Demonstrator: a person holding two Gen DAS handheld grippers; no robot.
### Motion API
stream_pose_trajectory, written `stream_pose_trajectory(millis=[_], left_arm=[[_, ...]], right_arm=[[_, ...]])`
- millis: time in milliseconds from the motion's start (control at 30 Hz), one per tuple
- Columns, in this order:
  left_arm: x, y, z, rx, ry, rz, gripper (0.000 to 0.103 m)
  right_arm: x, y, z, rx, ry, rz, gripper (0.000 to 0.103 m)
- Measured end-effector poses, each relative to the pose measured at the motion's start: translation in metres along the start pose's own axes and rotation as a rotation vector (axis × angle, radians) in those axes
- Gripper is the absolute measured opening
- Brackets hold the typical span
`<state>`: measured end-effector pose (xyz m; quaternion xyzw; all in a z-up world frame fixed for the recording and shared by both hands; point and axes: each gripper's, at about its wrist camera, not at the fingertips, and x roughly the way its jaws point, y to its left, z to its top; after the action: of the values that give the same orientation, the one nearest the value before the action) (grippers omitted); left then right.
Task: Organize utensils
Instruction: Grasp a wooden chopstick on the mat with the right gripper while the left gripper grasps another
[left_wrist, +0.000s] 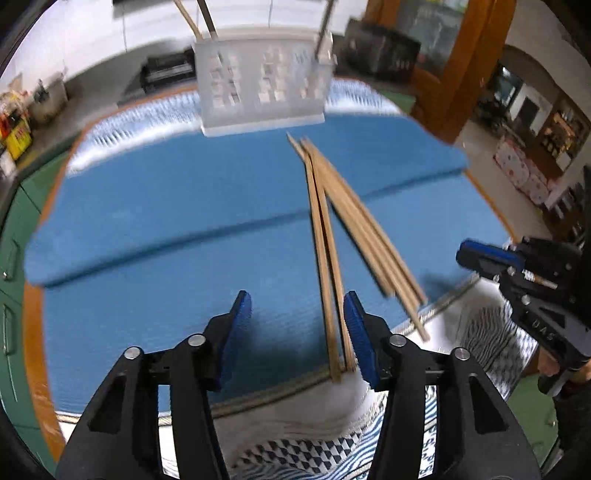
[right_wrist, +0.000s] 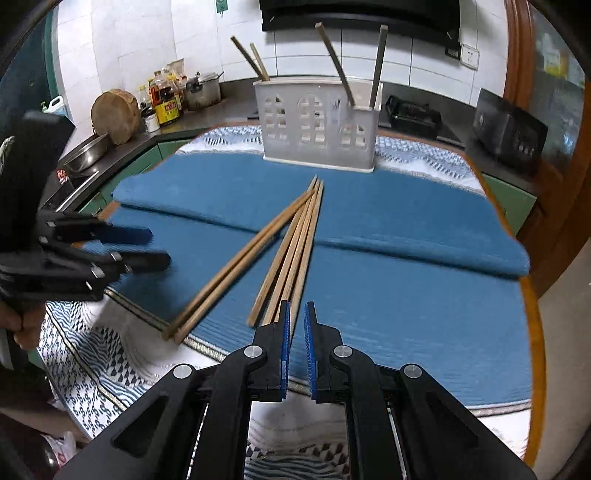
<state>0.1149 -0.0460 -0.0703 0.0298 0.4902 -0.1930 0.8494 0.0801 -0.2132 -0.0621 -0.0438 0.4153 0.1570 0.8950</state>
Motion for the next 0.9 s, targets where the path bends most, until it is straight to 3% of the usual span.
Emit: stream_pose_trajectory(millis=[433,633,900], left_arm=[[0.041,-0.010,-0.015,0.012,0.066,0.028,0.040],[0.042,-0.018,-0.018,0.042,0.030,0.107,0.031],[0.042,-0.022,-0.019,0.021,-0.017,0.125,0.025]], right_arm=[[0.021,0.001,-0.021,0.036,0.041,0.005,0.007],[0.025,0.001,-0.025,0.050,0.047,0.011,0.007],[0.032,0.007,-0.027,0.047,0.053,0.010,0.007]])
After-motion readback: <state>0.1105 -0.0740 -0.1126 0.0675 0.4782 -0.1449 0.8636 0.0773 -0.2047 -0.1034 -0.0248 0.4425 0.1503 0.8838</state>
